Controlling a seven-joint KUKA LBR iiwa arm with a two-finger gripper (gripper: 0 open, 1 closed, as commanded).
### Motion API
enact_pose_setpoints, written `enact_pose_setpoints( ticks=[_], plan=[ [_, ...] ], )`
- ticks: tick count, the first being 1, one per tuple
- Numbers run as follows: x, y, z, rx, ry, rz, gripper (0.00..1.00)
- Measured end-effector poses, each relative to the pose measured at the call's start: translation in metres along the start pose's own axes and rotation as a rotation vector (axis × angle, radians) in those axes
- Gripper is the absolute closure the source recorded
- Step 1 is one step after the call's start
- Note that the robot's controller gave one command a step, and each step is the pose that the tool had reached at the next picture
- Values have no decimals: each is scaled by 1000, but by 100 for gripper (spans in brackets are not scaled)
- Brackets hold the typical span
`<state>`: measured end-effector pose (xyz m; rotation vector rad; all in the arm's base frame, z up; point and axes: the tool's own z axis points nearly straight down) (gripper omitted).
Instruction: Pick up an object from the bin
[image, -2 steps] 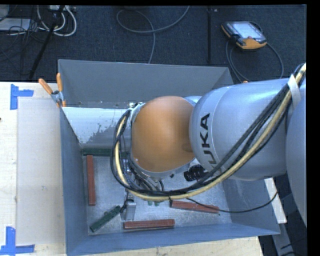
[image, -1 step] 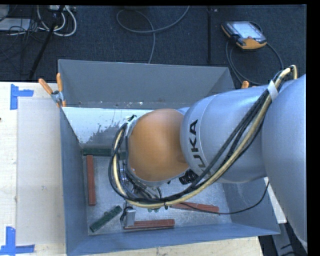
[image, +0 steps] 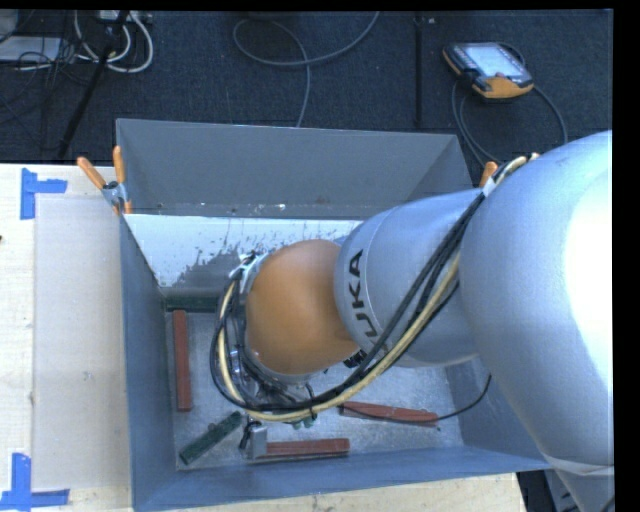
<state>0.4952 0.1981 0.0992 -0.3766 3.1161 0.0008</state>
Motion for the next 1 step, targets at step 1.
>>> enact_pose_setpoints(
  ticks=[1],
  plan=[
    [12, -12, 30, 1, 7, 127, 100]
  ],
)
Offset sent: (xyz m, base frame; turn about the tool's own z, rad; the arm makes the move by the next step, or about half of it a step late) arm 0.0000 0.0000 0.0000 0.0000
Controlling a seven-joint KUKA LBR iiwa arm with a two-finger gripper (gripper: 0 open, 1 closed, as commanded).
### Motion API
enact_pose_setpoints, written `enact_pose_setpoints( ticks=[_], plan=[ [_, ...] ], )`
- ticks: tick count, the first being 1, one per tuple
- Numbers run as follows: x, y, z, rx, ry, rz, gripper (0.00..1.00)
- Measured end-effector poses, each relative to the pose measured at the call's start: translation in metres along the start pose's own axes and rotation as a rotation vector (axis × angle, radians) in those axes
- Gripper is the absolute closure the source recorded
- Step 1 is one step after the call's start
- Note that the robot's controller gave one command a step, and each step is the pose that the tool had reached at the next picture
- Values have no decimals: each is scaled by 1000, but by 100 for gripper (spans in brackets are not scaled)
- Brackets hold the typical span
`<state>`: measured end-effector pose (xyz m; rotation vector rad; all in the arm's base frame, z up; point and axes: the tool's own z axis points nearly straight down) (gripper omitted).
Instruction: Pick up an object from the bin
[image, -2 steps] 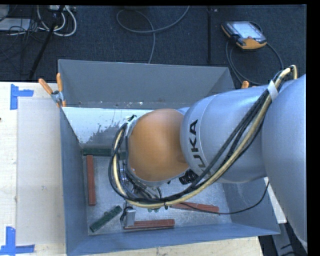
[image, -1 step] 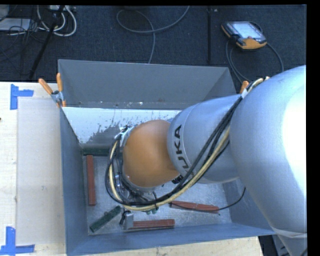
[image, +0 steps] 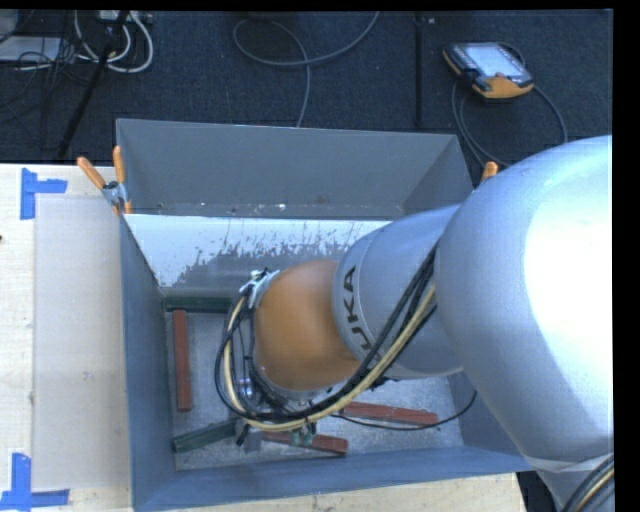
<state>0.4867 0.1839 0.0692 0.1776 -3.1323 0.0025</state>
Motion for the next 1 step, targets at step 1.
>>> enact_pose_setpoints(
  ticks=[1],
  plan=[
    [0, 0, 0, 0, 0, 0, 100]
  ],
)
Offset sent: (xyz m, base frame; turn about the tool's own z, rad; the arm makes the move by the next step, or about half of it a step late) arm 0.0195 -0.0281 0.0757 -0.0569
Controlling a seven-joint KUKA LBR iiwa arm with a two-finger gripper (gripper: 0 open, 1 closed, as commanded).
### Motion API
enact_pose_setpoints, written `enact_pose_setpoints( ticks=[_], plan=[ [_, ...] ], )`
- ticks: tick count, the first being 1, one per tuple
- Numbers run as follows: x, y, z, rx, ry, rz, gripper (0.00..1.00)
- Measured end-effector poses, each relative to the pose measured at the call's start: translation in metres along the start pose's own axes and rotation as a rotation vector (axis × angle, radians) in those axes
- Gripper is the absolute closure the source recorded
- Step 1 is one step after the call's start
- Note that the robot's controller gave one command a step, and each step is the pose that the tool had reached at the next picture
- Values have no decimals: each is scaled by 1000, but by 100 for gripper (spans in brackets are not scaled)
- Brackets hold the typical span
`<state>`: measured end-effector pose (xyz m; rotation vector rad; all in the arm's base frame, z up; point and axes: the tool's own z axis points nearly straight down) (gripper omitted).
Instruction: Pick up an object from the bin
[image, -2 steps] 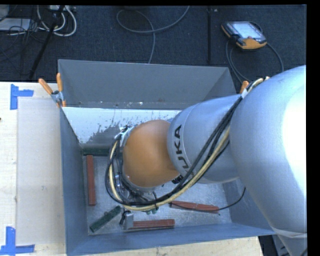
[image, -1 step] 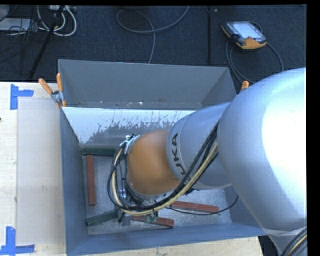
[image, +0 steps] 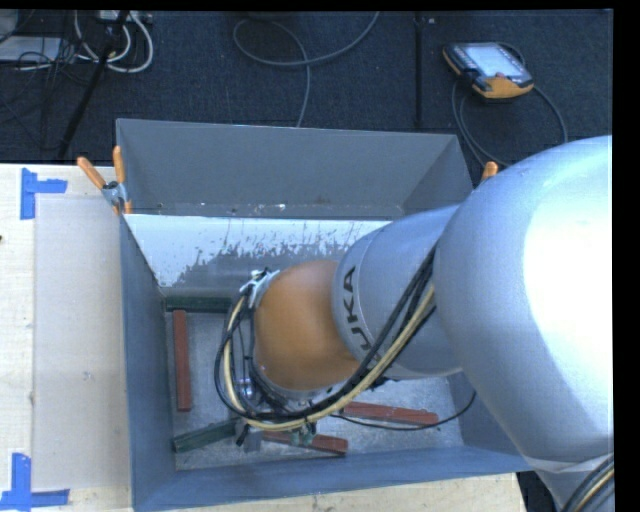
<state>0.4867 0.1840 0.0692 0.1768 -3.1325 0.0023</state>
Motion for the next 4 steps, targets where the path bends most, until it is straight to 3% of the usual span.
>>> enact_pose_setpoints(
  ticks=[1, 2, 3, 4],
  plan=[
    [-16, -31, -75, -1, -3, -54, 100],
    [-16, -31, -75, -1, -3, -53, 100],
    [2, -47, -94, -1, 0, -66, 100],
    [3, -56, -104, -1, -4, -39, 100]
  ],
)
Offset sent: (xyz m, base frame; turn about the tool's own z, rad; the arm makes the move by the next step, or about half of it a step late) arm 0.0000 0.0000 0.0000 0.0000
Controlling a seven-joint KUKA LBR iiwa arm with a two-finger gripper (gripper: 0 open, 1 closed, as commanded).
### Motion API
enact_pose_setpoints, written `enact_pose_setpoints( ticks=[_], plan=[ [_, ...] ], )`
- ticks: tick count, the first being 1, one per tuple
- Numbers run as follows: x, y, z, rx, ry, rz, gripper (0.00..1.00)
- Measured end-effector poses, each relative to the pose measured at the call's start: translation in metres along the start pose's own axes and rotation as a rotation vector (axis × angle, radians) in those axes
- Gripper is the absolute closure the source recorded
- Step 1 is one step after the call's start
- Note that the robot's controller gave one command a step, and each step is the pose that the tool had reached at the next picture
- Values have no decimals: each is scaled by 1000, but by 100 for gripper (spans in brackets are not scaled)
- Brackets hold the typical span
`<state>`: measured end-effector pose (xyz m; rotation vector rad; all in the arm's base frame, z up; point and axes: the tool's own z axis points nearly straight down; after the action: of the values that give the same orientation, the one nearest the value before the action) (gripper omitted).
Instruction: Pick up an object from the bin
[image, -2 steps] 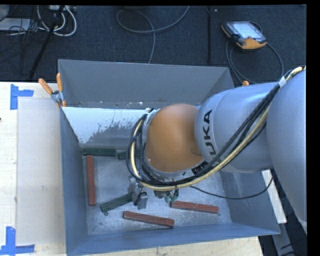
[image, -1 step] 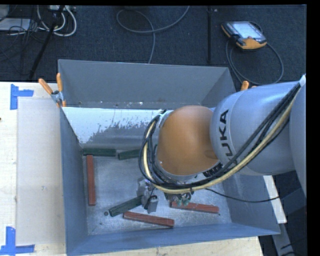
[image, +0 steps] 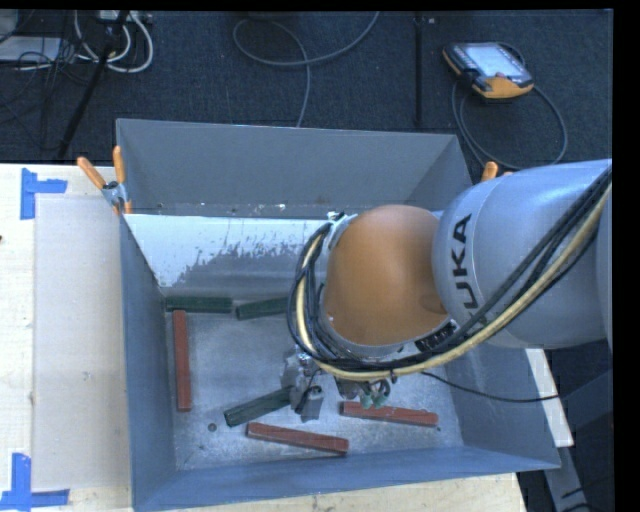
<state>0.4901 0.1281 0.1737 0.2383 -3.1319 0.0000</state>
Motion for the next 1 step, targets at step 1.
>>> enact_pose_setpoints(
  ticks=[1],
  plan=[
    [-8, 33, -18, 1, 1, 18, 100]
  ],
)
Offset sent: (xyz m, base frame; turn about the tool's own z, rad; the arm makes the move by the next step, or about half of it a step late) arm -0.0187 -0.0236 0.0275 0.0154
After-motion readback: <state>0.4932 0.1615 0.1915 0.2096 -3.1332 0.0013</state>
